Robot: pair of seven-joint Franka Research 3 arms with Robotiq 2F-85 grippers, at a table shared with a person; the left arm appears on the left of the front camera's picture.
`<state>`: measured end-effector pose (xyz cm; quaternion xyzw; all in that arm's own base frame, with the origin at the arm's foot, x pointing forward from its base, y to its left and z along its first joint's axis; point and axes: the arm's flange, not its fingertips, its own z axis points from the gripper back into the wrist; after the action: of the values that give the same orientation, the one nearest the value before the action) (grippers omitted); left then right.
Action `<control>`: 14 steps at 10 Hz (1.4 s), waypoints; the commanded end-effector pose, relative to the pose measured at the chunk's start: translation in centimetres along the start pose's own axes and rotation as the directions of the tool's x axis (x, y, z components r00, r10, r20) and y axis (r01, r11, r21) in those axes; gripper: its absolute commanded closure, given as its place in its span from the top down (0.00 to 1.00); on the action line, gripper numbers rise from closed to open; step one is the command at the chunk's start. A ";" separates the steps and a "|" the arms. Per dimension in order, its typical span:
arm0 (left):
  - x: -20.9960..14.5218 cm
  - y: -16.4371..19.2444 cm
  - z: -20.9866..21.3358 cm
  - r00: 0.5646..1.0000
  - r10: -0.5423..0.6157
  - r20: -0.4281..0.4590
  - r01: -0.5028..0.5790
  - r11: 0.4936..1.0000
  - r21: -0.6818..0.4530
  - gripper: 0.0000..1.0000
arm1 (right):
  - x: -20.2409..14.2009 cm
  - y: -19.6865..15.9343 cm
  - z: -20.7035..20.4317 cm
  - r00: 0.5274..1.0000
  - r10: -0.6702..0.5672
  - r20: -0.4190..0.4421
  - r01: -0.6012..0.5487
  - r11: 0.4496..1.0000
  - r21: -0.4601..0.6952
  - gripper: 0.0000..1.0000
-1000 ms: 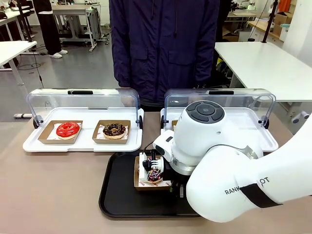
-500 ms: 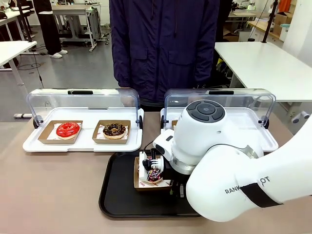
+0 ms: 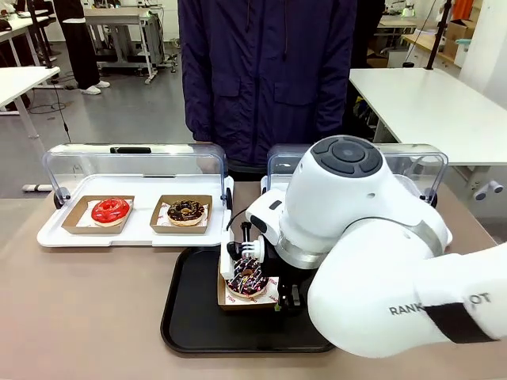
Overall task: Move the fourth donut from the left to the tray.
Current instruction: Pick up the Paper togo box containing the Donut indicated by the person and place it on the Handle tray.
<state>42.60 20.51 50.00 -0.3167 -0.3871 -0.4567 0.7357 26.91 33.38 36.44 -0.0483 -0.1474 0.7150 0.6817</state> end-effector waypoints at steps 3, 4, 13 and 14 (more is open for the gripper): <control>0.1 -0.2 0.0 1.000 -0.002 -0.006 0.002 1.000 -0.005 1.00 | -3.4 1.9 3.1 1.000 -0.007 0.028 0.006 0.999 0.033 1.00; 0.1 -0.2 0.0 1.000 -0.002 -0.006 0.002 1.000 -0.005 1.00 | -3.9 1.7 3.7 0.999 0.004 0.053 -0.006 0.999 0.033 1.00; 0.1 -0.2 0.0 1.000 -0.002 -0.006 0.002 1.000 -0.005 1.00 | -0.2 0.1 2.4 1.000 -0.014 0.007 0.014 1.000 0.003 1.00; 0.1 -0.2 0.0 1.000 -0.002 -0.006 0.002 1.000 -0.005 1.00 | -0.2 0.1 2.4 1.000 -0.014 0.007 0.014 1.000 0.003 1.00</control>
<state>42.59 20.52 50.00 -0.3166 -0.3871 -0.4567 0.7358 26.31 32.66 38.72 -0.0394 -0.1450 0.7133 0.6846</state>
